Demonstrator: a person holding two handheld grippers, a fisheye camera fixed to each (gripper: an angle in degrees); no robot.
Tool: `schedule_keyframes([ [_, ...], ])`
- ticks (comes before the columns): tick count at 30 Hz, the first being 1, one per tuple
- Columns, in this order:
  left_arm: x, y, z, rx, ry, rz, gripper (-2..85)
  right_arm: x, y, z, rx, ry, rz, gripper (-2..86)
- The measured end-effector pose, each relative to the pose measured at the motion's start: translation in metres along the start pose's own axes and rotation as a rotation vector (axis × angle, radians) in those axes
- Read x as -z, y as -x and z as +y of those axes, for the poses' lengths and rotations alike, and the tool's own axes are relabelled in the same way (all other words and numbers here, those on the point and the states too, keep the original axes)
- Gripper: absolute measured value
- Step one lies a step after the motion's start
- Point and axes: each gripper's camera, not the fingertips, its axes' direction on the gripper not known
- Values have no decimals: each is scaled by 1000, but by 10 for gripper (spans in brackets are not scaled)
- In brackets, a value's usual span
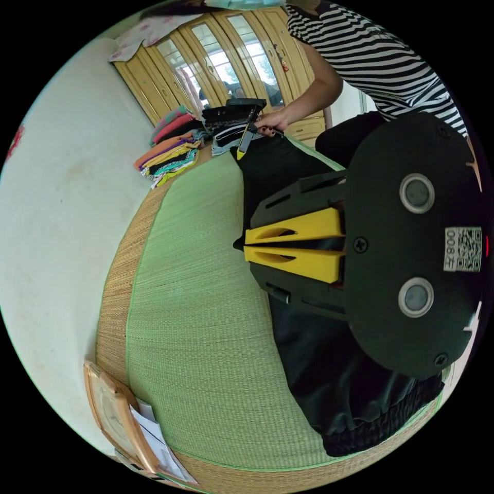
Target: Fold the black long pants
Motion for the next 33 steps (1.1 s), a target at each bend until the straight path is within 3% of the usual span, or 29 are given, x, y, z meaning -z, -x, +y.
schedule_keyframes([
  [4,-11,27,14,-25,-14,0,5,-24,82,-79,265,58,-287,51],
  [10,-30,63,31,-61,-27,1,7,-70,156,-167,473,210,-418,63],
  [13,-39,81,43,-63,-27,14,11,-88,178,-180,504,326,-449,55],
  [15,-45,91,52,-64,-24,9,17,-79,191,-175,540,302,-453,38],
  [21,-65,115,67,-96,-32,22,50,-61,217,-171,533,291,-405,25],
  [26,-101,132,71,-109,105,-62,37,-39,230,-185,524,293,-408,31],
  [33,-113,164,93,-57,28,-63,10,25,220,-219,428,180,-368,49],
])
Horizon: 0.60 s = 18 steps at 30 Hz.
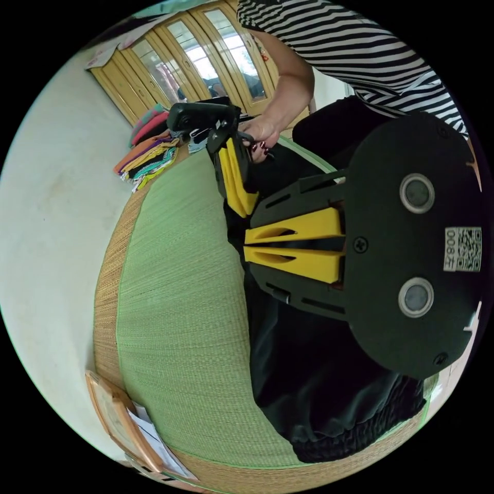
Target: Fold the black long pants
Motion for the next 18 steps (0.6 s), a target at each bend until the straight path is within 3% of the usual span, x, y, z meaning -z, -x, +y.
schedule_keyframes([
  [5,-7,14,12,9,-48,2,7,8,1,-31,-15,48,-20,62],
  [9,-13,23,22,-8,-67,-9,6,37,12,-47,3,-20,74,61],
  [13,-19,35,32,-8,-99,-1,5,32,5,-64,41,165,63,80],
  [18,-27,48,45,9,-140,-3,4,48,26,-67,101,197,92,69],
])
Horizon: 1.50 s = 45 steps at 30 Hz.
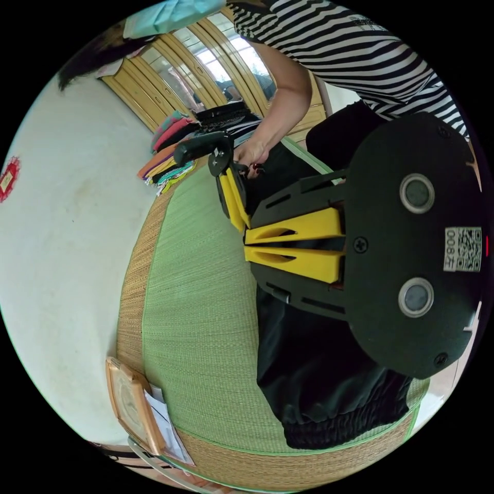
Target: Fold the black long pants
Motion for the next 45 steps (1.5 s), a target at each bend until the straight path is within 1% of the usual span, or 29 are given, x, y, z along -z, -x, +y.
schedule_keyframes([
  [2,-3,4,6,7,-13,13,4,-4,9,0,11,78,37,67],
  [4,-7,10,15,15,-20,13,3,-5,16,3,4,127,134,53],
  [8,-14,23,29,49,-33,39,2,9,6,6,-62,112,155,22],
  [10,-17,32,34,65,-48,51,2,15,-8,6,-117,115,211,14],
  [12,-21,36,36,64,-50,51,2,24,-18,5,-171,85,173,14],
  [13,-24,39,37,58,-52,45,2,33,-17,4,-165,38,131,18],
  [14,-25,39,38,53,-52,43,2,40,-15,4,-149,-1,104,20],
  [15,-28,41,39,46,-48,36,2,51,-6,2,-94,-81,49,29],
  [17,-31,44,42,42,-49,35,2,58,8,-5,-20,-131,25,49],
  [19,-36,49,47,45,-50,48,2,54,23,-21,79,-116,-6,71],
  [21,-40,52,50,42,-46,50,2,49,28,-33,133,-91,-33,77],
  [24,-45,55,55,32,-43,50,3,50,33,-47,203,-105,-60,79],
  [27,-50,58,58,25,-42,56,4,44,36,-58,245,-73,-63,69],
  [30,-53,62,63,32,-65,86,6,38,35,-65,248,-43,-60,32],
  [32,-49,67,68,55,-79,56,9,39,31,-64,232,-52,-52,20],
  [34,-35,81,78,112,-100,-77,17,42,22,-60,191,-75,-47,11],
  [35,-31,86,82,134,-107,-117,22,43,19,-59,179,-81,-44,10],
  [37,-11,111,97,234,-143,-269,47,46,7,-55,135,-101,-53,7],
  [40,8,143,114,362,-153,-402,74,47,-4,-53,98,-115,-80,5],
  [42,11,159,121,437,-121,-456,81,45,-9,-53,84,-113,-92,5],
  [43,7,168,124,454,-76,-456,83,44,-12,-53,76,-115,-100,4],
  [45,-2,181,129,507,-1,-401,77,42,-17,-53,62,-113,-107,4],
])
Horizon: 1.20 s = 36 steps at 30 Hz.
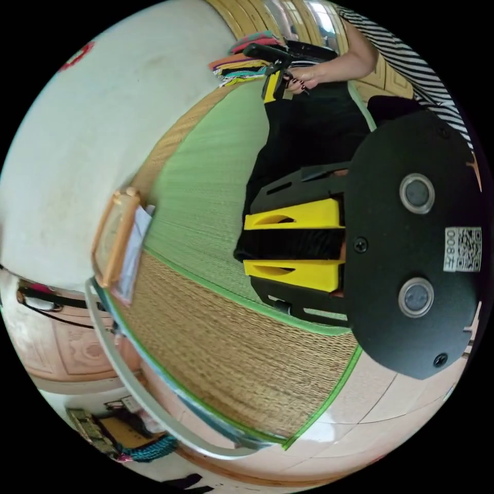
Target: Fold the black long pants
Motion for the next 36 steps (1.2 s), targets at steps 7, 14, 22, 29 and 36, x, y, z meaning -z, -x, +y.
schedule_keyframes([
  [7,9,13,8,57,-28,42,25,4,-29,3,-120,-36,-7,3],
  [14,12,17,13,76,-52,11,16,-7,-66,-9,-234,-39,-21,2],
  [22,2,13,11,96,-29,-11,18,-27,-122,-13,-410,35,-13,1],
  [29,27,-8,23,49,-133,-103,5,3,-82,5,-313,-46,19,0],
  [36,0,-48,33,-110,8,-81,2,-60,-25,27,-220,144,252,1],
])
